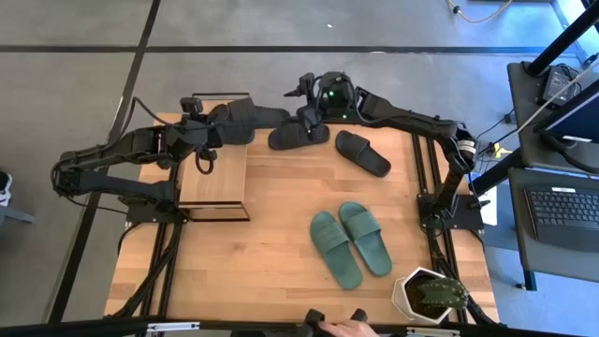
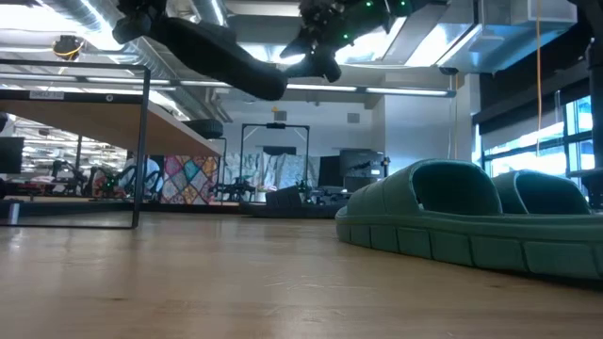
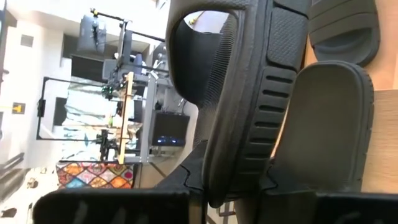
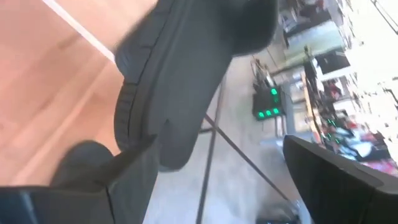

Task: Pick and place slides into the shelf
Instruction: Put the black slipper on the shelf

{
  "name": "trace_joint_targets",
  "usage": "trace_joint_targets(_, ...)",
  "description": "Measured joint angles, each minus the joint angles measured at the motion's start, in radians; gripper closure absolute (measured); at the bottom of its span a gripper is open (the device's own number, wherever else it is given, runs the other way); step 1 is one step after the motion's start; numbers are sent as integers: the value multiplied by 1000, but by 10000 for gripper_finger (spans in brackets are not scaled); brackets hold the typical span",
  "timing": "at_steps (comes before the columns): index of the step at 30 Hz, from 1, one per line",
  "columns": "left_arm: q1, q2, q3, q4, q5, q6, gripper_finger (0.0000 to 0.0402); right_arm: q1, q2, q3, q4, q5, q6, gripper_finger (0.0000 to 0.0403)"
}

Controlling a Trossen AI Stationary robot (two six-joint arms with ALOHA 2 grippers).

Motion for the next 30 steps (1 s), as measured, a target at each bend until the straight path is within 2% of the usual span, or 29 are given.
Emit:
trace_joint_targets(3,0,0,0,-4,-12,-8,368,0,-1,0,-35,82,-20,67)
trace_joint_targets(9,1,0,1,-3,-18,-25,369,6,-1,-2,-81,96,-22,67)
trace_joint_targets(17,0,-1,1,-27,10,-56,369,17,-1,-1,82,108,-20,67)
trace_joint_targets(30,0,1,0,-67,15,-104,369,19,-1,-1,111,163,0,67)
